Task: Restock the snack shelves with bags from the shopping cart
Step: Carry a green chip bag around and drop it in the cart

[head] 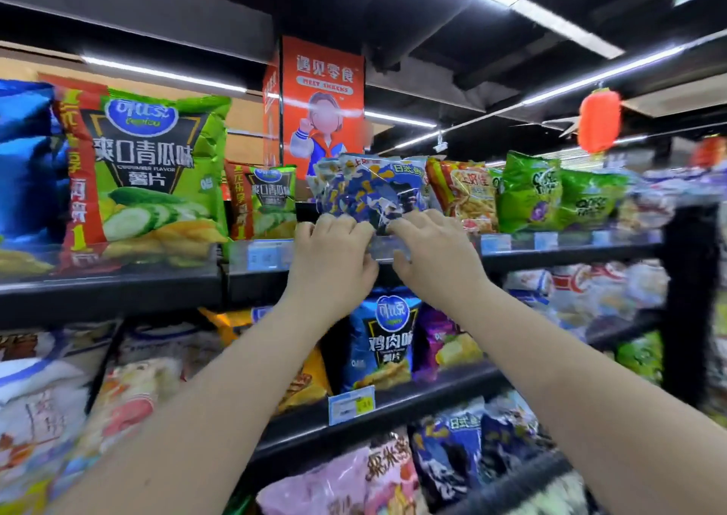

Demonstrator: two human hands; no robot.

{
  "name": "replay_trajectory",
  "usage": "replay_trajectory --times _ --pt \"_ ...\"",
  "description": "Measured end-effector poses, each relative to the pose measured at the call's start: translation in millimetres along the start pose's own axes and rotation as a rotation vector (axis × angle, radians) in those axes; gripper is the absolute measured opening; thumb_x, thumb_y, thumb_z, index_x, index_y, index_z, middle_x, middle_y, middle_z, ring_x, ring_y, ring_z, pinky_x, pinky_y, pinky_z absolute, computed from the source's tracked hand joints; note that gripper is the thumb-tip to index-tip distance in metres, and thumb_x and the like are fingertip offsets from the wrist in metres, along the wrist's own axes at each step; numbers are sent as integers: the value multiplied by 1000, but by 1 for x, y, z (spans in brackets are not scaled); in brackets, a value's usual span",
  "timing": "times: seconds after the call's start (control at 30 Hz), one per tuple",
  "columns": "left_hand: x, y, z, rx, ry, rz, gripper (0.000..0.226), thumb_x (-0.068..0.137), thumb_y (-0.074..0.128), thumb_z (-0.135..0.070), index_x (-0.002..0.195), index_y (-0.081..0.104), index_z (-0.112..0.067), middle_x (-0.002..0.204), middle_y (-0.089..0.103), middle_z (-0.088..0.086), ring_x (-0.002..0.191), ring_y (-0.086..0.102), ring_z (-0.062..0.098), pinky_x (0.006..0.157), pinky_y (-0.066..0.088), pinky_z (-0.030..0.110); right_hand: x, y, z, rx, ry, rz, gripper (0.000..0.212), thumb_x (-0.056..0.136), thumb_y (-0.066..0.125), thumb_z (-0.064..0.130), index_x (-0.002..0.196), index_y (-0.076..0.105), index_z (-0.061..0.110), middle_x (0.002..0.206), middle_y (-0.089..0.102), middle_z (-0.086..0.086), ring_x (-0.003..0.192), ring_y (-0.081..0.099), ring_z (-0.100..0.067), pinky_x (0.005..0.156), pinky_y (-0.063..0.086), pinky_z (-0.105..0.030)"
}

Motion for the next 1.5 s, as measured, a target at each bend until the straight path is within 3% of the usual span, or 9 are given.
replay_trajectory --times 0.17,0.43,0.6,0.73,0.8,0.93,1.1,1.4,1.5 --pt "18 26 -100 -145 57 50 31 86 55 -33 114 59 -20 111 61 3 109 52 29 88 37 43 -76 -11 -71 -158 109 125 33 67 75 16 98 66 10 89 66 -9 84 62 -34 68 49 -41" --pt "47 52 -324 -448 244 58 30 84 52 -35 109 61 -19 109 62 6 106 54 31 83 38 42 -210 -85 -227 -419 302 259 30 67 74 19 93 61 12 87 63 -8 79 60 -33 60 41 -35" --pt "34 59 -498 -632 342 89 28 87 53 -30 110 59 -16 110 61 7 107 52 32 83 37 42 -325 -139 -328 -528 445 380 28 74 69 18 99 60 12 94 63 -9 88 59 -34 69 42 -39" --pt "22 63 -635 -714 423 126 36 89 51 -32 121 58 -16 116 60 6 108 53 30 83 39 41 -415 -182 -409 -629 560 475 31 67 77 16 94 62 14 84 63 -6 80 60 -31 64 37 -34" --pt "15 67 -697 -768 450 174 31 88 51 -31 115 58 -18 114 60 4 108 52 29 80 37 40 -460 -199 -449 -659 620 513 24 76 69 17 99 60 16 91 62 -5 87 57 -31 68 31 -34" --pt "-8 81 -804 -849 499 290 24 86 52 -28 106 59 -17 103 60 4 102 53 30 74 33 38 -545 -220 -510 -621 760 575 27 80 65 15 107 62 14 99 63 -7 97 56 -34 75 39 -39" --pt "-46 121 -914 -878 577 466 25 84 52 -26 106 59 -17 106 61 6 103 53 30 75 35 38 -638 -212 -569 -612 912 681 27 69 70 12 96 63 13 89 63 -9 82 60 -36 64 39 -37" --pt "-49 231 -1082 -929 661 619 29 89 51 -27 116 59 -21 113 59 3 109 50 28 86 36 38 -744 -150 -707 -608 1055 744 32 63 73 9 94 66 9 85 64 -9 79 60 -35 66 43 -37" --pt "-33 275 -1136 -917 632 681 27 89 52 -29 114 58 -21 111 58 4 108 52 29 85 37 38 -765 -125 -765 -589 1112 786 33 76 66 11 109 63 10 101 63 -9 97 58 -34 77 41 -39"
Point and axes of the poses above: each hand's wrist, its own x-axis towards the middle knuckle, its own y-axis out of the palm, z = x × y, the point moved 3 cm from there along x, towards the middle knuckle
